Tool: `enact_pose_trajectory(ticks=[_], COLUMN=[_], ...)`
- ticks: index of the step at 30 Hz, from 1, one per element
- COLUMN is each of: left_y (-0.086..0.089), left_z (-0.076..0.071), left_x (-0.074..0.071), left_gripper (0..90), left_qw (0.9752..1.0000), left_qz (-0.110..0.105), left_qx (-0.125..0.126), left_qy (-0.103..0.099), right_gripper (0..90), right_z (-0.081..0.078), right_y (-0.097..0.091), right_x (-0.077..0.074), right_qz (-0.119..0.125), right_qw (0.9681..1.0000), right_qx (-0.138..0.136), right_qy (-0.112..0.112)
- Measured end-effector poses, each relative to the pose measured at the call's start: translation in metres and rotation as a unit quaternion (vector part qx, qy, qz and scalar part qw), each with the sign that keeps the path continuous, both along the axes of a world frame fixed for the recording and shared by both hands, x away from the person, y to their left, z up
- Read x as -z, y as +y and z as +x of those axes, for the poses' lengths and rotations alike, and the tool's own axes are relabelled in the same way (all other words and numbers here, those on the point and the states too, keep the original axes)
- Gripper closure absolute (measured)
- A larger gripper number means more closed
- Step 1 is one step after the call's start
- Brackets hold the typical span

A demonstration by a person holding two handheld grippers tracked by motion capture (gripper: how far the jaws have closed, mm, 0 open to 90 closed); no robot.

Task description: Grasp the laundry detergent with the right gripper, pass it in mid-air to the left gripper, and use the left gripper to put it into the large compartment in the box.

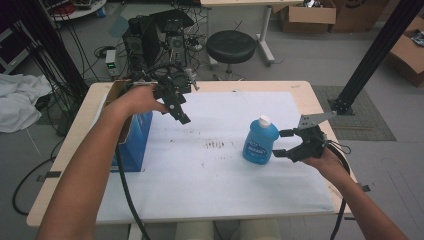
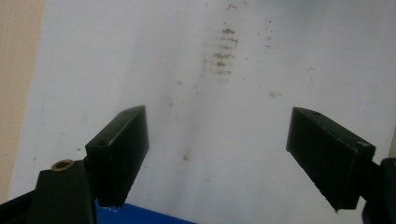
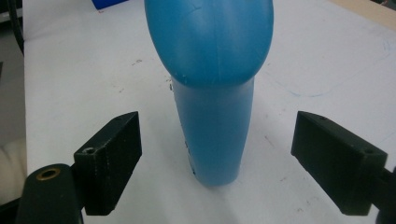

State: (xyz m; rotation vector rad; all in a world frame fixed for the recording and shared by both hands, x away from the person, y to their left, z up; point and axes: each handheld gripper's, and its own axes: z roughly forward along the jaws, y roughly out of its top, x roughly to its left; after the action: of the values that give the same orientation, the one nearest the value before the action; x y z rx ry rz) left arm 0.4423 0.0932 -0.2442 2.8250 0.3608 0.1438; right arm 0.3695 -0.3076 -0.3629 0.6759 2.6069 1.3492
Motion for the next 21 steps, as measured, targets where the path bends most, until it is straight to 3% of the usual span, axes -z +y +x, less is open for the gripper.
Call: enact_pose_trajectory(ticks=[4, 21], left_y=[-0.001, 0.001], left_z=[0.000, -0.001], left_x=[0.000, 0.001], left_gripper=[21.6, 21.6], left_qw=[1.0000, 1.0000], left_qz=[0.000, 0.001], left_qx=[0.001, 0.001], left_qy=[0.000, 0.001], right_gripper=[15.5, 15.4], right_z=[-0.001, 0.002], right_y=[-0.003, 0.004], right_x=[0.008, 0.026], right_qz=[0.022, 0.055], right_qw=[0.9997, 0.9983], right_qx=[0.006, 0.011], right_qy=[-0.008, -0.014])
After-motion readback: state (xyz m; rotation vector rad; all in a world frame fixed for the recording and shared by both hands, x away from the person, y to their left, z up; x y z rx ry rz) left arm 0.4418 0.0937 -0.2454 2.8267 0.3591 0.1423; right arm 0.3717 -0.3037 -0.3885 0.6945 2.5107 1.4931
